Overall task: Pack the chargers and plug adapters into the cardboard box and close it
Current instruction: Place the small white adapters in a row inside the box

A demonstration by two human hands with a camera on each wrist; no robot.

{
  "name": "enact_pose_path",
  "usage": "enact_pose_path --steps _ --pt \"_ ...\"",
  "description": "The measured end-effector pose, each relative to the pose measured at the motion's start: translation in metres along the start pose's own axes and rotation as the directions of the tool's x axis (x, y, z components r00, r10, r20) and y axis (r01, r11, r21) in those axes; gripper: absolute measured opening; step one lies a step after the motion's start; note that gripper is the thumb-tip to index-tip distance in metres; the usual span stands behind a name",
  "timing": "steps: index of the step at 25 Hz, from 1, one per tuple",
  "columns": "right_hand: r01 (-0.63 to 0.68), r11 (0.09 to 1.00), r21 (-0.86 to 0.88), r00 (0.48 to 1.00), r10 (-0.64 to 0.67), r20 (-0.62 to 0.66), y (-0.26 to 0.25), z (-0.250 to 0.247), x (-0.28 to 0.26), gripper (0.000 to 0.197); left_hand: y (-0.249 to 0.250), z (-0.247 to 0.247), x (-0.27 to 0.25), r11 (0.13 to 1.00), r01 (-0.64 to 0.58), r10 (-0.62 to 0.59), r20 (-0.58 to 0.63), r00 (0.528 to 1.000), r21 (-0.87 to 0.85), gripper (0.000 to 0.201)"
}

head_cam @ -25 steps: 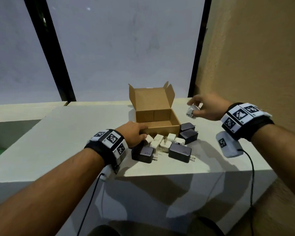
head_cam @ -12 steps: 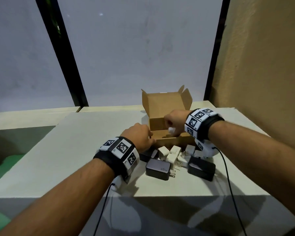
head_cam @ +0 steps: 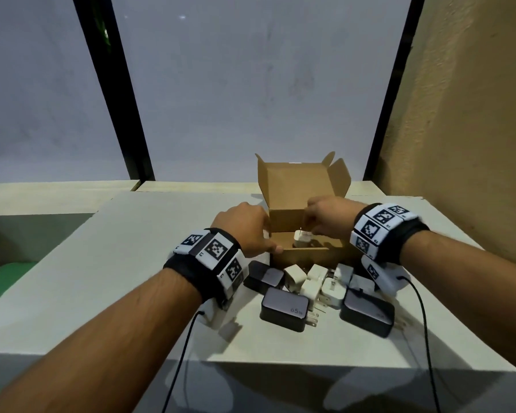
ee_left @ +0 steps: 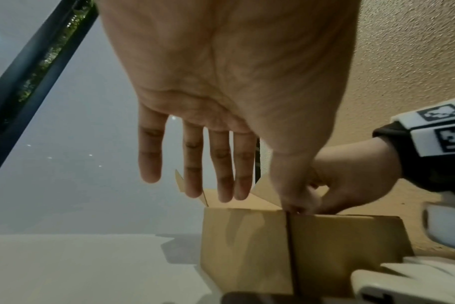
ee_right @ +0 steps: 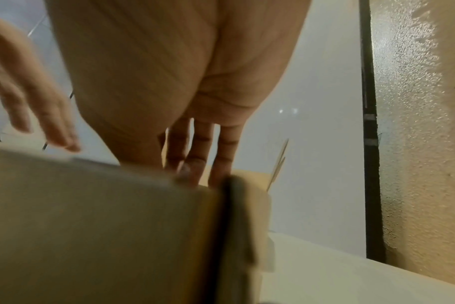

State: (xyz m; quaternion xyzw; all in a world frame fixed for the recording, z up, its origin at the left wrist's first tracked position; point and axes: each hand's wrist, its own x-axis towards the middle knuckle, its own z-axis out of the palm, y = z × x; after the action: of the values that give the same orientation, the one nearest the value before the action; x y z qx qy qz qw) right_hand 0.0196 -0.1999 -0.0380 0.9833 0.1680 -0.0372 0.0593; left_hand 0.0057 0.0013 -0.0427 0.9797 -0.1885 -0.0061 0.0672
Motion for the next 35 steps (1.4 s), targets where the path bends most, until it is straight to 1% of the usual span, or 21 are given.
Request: enact_pose_path --steps 2,4,6,10,13,15,17,19,21,23,25,26,27,29,31,32,35 --pt "-0.012 1.000 0.001 0.995 0.012 0.099 0.001 0.005 -0.003 0.029 -0.002 0.003 0.004 1.000 0.006 -0.006 0.036 0.999 -0.009 0.061" --pt "-0.007 1.000 -0.010 0.988 0.009 0.154 0.000 0.010 0.002 0.033 -0.002 0.005 0.008 1.000 0.008 -0.009 0.091 0.996 0.014 0.061" --pt "0.018 0.999 -0.041 0.986 -0.011 0.165 -0.004 0.010 0.012 0.041 -0.001 0.004 0.010 0.999 0.002 -0.007 0.113 0.994 0.037 0.059" --pt "0.074 0.990 -0.122 0.977 -0.048 0.208 -0.014 0.011 0.025 0.050 0.002 0.002 0.009 0.992 -0.021 0.008 0.103 0.995 0.127 0.058" --pt "0.110 0.985 -0.136 0.973 -0.079 0.219 -0.016 0.015 0.027 0.057 0.004 0.001 0.013 0.982 -0.047 0.025 0.118 0.993 0.185 0.059" --pt "0.137 0.983 -0.123 0.963 -0.103 0.250 -0.016 0.017 0.029 0.063 0.006 0.001 0.017 0.975 -0.060 0.031 0.134 0.991 0.212 0.061" --pt "0.124 0.985 -0.122 0.957 -0.086 0.276 -0.016 0.018 0.031 0.066 0.009 0.000 0.019 0.968 -0.061 0.027 0.143 0.989 0.243 0.061" --pt "0.064 0.996 -0.058 0.960 -0.046 0.278 -0.015 0.018 0.029 0.066 0.010 0.000 0.020 0.963 -0.058 0.022 0.137 0.990 0.263 0.060" --pt "0.042 0.998 -0.036 0.970 -0.033 0.239 -0.015 0.011 0.019 0.069 0.010 0.001 0.021 0.959 -0.063 0.027 0.130 0.991 0.277 0.060" --pt "0.059 0.998 -0.034 0.994 -0.055 0.100 -0.014 -0.001 0.002 0.062 0.010 0.002 0.021 0.959 -0.062 0.028 0.125 0.992 0.276 0.060" --pt "0.059 0.998 0.015 0.997 -0.059 -0.050 -0.013 -0.016 -0.023 0.044 0.012 0.002 0.020 0.958 -0.047 0.017 0.110 0.994 0.284 0.061" --pt "0.053 0.998 0.030 0.995 -0.051 -0.083 -0.011 -0.021 -0.036 0.033 0.013 0.001 0.018 0.956 -0.042 0.011 0.105 0.994 0.289 0.061" --pt "0.038 0.999 0.035 0.996 -0.036 -0.077 -0.011 -0.025 -0.050 0.025 0.015 0.001 0.017 0.955 -0.037 0.007 0.105 0.994 0.294 0.061" --pt "0.002 0.999 0.055 1.000 -0.003 0.018 -0.012 -0.024 -0.075 0.018 0.017 0.001 0.016 0.954 -0.024 -0.009 0.109 0.994 0.300 0.061" --pt "0.005 0.999 0.050 0.993 -0.011 0.121 -0.014 -0.014 -0.090 0.021 0.019 -0.001 0.013 0.957 -0.002 -0.030 0.106 0.994 0.291 0.058" --pt "0.016 0.999 0.049 0.989 -0.023 0.145 -0.014 -0.006 -0.095 0.025 0.020 -0.001 0.012 0.958 0.006 -0.036 0.100 0.994 0.287 0.057" --pt "0.024 0.998 0.052 0.989 -0.032 0.147 -0.014 0.010 -0.098 0.034 0.017 0.000 0.011 0.962 0.002 -0.036 0.117 0.993 0.274 0.059"
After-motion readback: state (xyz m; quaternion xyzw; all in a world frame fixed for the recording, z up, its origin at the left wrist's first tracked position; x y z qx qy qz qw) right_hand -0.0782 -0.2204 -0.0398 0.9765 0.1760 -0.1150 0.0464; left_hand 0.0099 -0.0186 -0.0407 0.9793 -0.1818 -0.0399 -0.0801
